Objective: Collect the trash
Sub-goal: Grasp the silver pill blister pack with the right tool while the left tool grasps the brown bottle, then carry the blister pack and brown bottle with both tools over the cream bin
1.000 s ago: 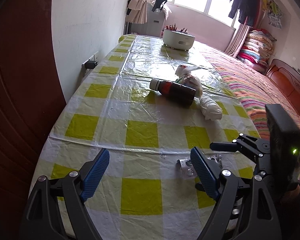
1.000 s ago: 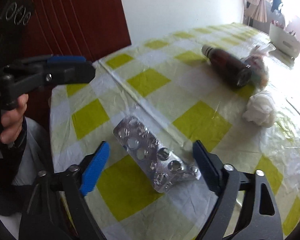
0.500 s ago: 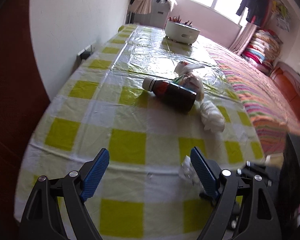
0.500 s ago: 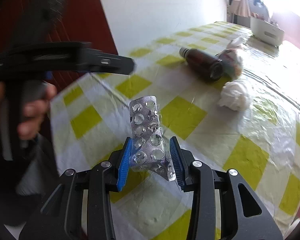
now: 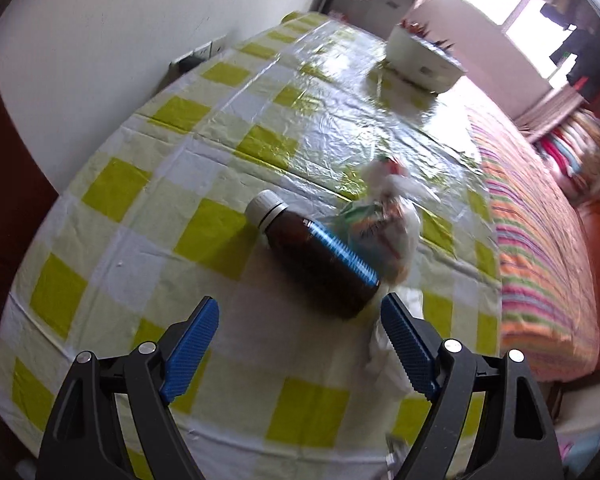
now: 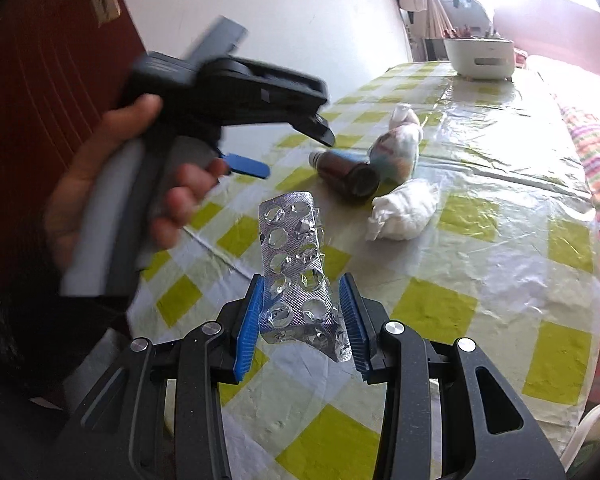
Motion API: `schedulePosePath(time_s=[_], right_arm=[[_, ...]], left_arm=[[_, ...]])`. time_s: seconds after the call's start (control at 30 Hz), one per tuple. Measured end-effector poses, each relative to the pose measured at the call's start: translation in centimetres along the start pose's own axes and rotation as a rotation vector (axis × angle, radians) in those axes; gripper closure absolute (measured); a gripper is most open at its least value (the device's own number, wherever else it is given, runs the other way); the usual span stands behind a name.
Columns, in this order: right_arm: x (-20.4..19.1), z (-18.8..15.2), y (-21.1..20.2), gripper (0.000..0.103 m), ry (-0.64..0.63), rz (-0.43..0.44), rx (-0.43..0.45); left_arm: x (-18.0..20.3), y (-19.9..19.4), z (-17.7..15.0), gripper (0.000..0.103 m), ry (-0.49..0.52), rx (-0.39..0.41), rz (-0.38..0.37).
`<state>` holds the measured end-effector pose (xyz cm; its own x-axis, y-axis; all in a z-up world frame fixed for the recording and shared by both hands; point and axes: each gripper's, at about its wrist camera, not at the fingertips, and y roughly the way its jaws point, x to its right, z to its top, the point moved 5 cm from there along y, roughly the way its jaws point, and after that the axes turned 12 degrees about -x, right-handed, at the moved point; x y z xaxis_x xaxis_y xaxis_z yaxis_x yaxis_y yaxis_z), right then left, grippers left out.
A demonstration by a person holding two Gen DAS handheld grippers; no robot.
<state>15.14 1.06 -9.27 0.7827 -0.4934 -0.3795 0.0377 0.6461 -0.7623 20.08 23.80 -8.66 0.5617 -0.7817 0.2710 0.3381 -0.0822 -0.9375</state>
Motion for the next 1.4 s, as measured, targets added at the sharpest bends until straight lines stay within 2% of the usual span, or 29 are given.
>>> schedulePosePath(time_s=[0.23,0.5,0.57,0.63,0.7,0.9,1.2,1.4], right_arm=[[0.2,0.4,-3.1,0.065,0.040,0.056,0.083],[-0.7,-0.2,-5.5,0.065,0.036,0.082,0.144],[-0.7,-0.4,-6.0,0.065,0.035,0.082,0.159],[-0.5,-0.5,-6.2,0.065,0.038,0.083,0.170],[-0.2,-0.7,-6.4,0.065,0.048,0.079,0.180],[0.5,-0.5,-6.5,0.065,0.065,0.075,0.204],[1.1,-0.8,-6.5,0.065,0.088,0.041,0.224],[2.4,-1.4,-6.5,0.065,0.125,0.003,0.230]], left_arm=[[0.8,3.7,2.8,0.023,-0.095,-0.099,0.132],[1.2,6.1,3.9,0.023,-0.148,-0.175,0.172],[1.1,6.9,3.8,0.029,-0.168,-0.203,0.169],[1.2,6.9,3.7,0.041,-0.166,-0.193,0.178],[1.0,6.8,3.6,0.046,-0.166,-0.190,0.185],[0.5,6.1,3.0,0.053,-0.080,-0.176,0.146],[0.0,3.1,-1.1,0.059,0.113,-0.058,0.126],[0.1,1.0,-4.3,0.061,0.168,0.021,0.038]])
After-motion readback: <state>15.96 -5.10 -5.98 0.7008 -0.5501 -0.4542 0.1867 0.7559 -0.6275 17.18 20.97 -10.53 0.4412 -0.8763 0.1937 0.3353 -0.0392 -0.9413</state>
